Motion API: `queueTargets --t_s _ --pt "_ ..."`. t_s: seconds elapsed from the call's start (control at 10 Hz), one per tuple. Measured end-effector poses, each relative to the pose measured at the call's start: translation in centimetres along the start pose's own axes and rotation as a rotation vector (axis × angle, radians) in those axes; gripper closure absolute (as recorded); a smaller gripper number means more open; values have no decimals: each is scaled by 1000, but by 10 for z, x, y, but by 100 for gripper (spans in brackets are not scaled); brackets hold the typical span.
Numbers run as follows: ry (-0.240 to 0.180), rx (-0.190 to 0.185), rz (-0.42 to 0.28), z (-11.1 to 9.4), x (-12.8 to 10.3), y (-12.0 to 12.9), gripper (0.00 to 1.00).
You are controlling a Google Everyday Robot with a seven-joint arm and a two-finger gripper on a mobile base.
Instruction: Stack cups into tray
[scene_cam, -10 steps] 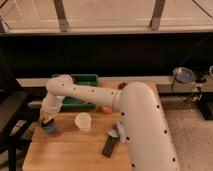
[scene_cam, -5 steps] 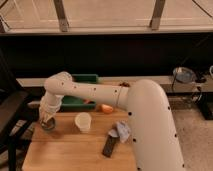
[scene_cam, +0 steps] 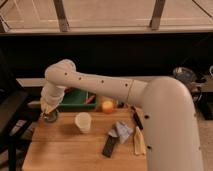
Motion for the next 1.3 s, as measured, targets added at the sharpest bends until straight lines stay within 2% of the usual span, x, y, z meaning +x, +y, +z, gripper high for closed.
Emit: queueTargets --t_s 0.2,0.3,0.8,1.0,1.3 --pt "28 19 23 -28 2 9 100" --pt "42 33 53 -46 9 22 100" --pt "109 56 207 -94 39 75 100" --pt "135 51 265 -101 45 88 100" --pt "141 41 332 -91 68 102 98"
